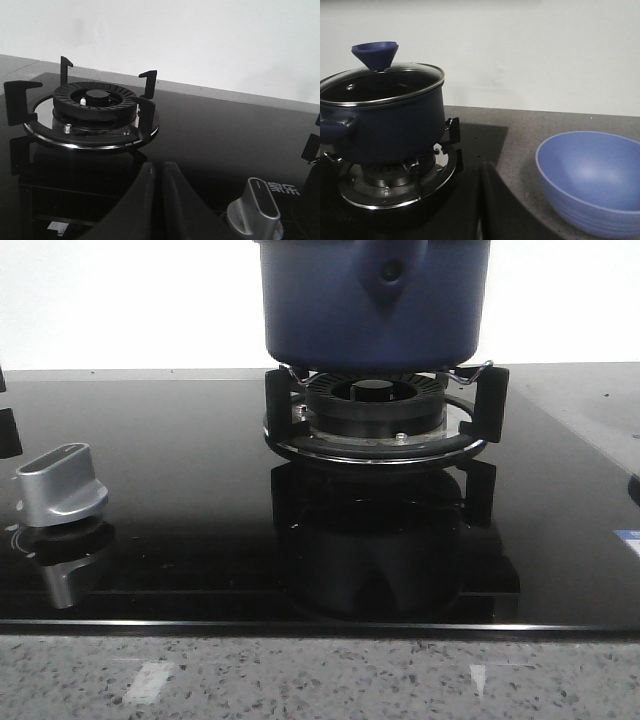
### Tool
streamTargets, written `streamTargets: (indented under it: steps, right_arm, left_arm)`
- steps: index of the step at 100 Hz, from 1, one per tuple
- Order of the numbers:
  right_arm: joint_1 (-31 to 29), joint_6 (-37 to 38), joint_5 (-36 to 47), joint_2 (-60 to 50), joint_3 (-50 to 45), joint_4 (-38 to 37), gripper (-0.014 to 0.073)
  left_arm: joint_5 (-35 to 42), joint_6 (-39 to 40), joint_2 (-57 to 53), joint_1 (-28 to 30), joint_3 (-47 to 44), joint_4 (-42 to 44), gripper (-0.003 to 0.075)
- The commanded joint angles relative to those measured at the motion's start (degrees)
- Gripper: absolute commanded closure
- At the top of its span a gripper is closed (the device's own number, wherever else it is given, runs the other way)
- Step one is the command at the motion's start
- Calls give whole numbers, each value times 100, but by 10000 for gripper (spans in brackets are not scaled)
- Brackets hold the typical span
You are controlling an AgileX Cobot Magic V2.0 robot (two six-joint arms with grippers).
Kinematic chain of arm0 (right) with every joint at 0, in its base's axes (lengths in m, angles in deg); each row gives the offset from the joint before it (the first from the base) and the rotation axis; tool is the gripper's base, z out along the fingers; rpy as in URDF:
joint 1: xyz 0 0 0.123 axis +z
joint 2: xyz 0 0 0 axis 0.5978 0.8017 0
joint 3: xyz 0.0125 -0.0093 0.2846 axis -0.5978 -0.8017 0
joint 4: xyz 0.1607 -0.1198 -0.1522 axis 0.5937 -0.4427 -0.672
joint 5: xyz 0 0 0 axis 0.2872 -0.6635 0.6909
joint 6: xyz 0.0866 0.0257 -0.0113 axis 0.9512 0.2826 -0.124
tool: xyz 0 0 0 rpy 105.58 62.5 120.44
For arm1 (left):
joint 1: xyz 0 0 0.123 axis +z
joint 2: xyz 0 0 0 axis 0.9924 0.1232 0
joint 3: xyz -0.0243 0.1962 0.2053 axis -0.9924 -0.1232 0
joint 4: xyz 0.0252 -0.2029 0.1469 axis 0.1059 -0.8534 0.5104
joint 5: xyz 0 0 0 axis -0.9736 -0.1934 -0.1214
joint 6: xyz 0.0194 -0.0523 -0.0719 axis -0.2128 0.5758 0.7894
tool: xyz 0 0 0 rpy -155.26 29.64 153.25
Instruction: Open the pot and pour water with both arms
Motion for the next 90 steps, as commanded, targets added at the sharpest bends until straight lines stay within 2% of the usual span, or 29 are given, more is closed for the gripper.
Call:
streamTargets:
  steps: [1,14,20,23,28,38,42,45,52,60,75,83,90]
  right_arm:
    - [1,-78,309,51,150,78,647]
    - [1,-78,322,51,150,60,647]
    - [1,55,395,51,150,-361,647]
    - [1,407,458,51,150,-698,647]
    - [1,1648,610,51,106,-1589,647]
    - [1,4170,1198,51,-247,-4065,647]
    - [1,4880,1533,51,-514,-4645,647]
    - [1,5105,1903,26,-711,-4956,647]
    - [1,5105,2499,-76,-1204,-5023,647]
    - [1,5105,2644,-354,-1642,-5080,647]
    - [1,5105,2378,-1035,-2168,-5276,647]
    - [1,5105,1790,-1457,-2156,-5357,647]
    - [1,5105,1739,-1393,-2156,-5361,647]
  left_arm:
    - [425,66,-164,-8,-175,-32,741]
    - [425,66,-164,-8,-175,-32,741]
    - [425,66,-164,-8,-175,-32,741]
    - [425,66,-164,-8,-175,-32,741]
    - [425,66,-164,-8,-175,-32,741]
    - [425,66,-164,-8,-175,-32,741]
    - [425,66,-164,-8,-175,-32,741]
    - [425,66,-164,-8,-175,-32,741]
    - [425,66,-164,-8,-175,-32,741]
    - [425,66,-164,-8,-175,-32,741]
    - [425,66,-164,-8,-175,-32,741]
    - [425,66,-164,-8,-175,-32,741]
    - [425,66,-164,-8,-175,-32,741]
